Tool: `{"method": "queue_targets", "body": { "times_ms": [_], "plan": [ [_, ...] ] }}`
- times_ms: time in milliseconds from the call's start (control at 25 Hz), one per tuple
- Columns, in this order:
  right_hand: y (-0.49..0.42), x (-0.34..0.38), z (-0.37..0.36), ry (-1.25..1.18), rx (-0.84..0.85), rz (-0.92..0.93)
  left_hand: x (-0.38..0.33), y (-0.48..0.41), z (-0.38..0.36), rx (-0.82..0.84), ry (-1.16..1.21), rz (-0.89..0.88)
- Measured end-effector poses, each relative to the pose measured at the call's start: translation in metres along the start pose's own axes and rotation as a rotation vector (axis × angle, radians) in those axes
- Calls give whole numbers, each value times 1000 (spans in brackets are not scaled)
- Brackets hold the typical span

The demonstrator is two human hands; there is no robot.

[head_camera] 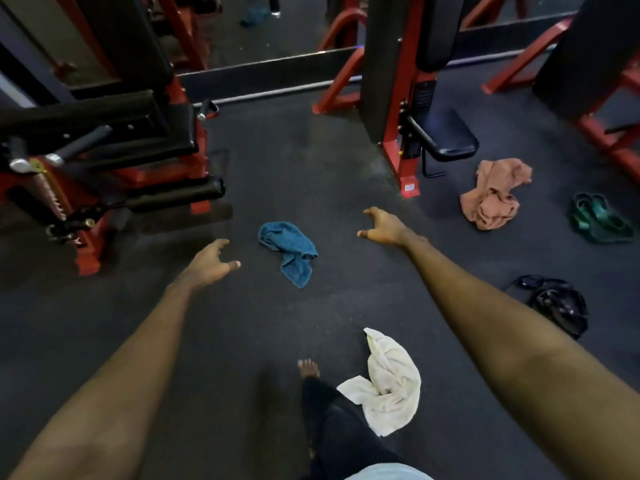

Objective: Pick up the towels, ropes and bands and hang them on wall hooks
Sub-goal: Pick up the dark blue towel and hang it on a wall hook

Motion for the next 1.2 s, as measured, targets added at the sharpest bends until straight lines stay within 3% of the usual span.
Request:
{"method": "queue_targets", "body": {
  "times_ms": [200,440,680,1000,1200],
  "plan": [
    [-121,26,-52,-64,62,-86,50,-132,-6,121,-74,40],
    [-236,16,-163,-92,199,-252,114,-268,-63,299,-120,71],
    [-426,-24,-324,-92,269,-401,238,-464,-184,351,-126,78],
    [-633,-67,-550,-114,218,-421,409,-624,-340,454,-192,65],
    [-706,-78,-584,39,-6,-355,453,-662,-378,475,-121,82]
  ]
}}
Point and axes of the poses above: each hand's wrist, its own y-axis away from the middle knuckle, its own z-axis out of the back of the hand, x = y × z, the point moved 9 cm from there along -y, towards the middle knuckle, and after that the axes turned 12 degrees about -z, right-handed, at the moved point
